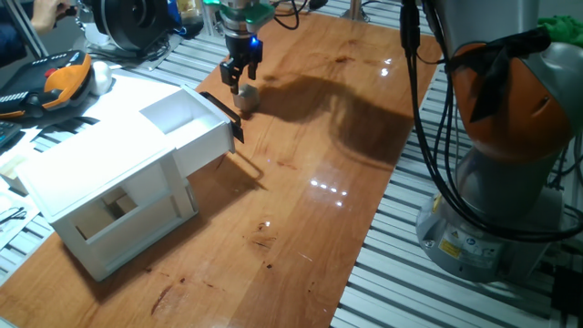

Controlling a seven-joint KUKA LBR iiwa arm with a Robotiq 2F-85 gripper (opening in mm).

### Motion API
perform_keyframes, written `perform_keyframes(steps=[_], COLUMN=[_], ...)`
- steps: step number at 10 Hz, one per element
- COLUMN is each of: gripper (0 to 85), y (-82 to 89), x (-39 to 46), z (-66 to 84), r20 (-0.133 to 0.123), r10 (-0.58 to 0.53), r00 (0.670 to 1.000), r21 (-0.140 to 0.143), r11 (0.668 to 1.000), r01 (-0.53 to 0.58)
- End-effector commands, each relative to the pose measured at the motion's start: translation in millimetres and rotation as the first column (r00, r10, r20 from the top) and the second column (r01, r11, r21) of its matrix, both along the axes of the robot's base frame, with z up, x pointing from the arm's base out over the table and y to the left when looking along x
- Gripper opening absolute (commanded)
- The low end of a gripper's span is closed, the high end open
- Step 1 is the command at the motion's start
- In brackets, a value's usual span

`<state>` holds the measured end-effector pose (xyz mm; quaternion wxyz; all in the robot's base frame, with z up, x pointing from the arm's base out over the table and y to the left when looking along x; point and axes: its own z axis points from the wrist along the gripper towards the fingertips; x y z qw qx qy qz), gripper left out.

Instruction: Put things in the drawer

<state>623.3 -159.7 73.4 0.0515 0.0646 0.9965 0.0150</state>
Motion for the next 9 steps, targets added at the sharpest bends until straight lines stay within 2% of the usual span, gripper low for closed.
perform_keyframes(steps=[1, 9], gripper=[68.0, 68.0], y=[0.0, 2.5], x=[-0.2, -1.6], z=[-1.4, -15.1], r20=[0.000, -0.001], r10=[-0.002, -0.027], r00=[1.000, 1.000], r21=[0.002, 0.009], r11=[1.000, 1.000], r01=[0.002, 0.027])
